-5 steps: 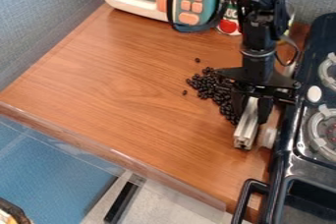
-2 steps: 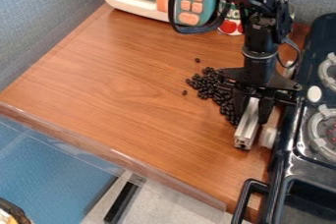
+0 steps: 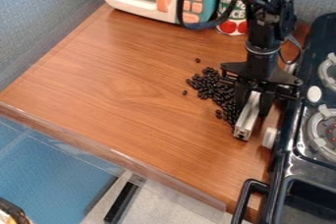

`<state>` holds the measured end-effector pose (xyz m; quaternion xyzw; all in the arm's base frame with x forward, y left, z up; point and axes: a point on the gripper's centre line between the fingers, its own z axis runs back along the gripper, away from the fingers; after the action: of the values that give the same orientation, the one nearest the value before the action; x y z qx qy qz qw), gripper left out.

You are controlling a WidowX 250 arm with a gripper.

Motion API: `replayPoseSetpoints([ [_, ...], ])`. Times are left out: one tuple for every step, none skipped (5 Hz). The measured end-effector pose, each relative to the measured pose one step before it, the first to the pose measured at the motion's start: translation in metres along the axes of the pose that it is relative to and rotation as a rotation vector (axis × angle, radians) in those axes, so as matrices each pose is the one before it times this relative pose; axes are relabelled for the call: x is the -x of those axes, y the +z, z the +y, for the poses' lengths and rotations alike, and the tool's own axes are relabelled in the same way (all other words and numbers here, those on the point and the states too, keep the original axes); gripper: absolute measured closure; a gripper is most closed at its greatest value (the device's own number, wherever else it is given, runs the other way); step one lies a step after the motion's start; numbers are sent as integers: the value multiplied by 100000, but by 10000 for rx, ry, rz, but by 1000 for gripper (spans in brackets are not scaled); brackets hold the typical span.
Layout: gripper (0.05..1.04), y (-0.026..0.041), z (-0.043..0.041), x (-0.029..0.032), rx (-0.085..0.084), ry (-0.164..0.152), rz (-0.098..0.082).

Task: Sweep into pile

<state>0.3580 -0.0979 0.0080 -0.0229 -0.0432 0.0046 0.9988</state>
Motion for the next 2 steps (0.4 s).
replayPoseSetpoints([
  [704, -88, 900, -483, -217, 147, -138],
  [704, -37, 1311, -870, -255, 154, -402],
])
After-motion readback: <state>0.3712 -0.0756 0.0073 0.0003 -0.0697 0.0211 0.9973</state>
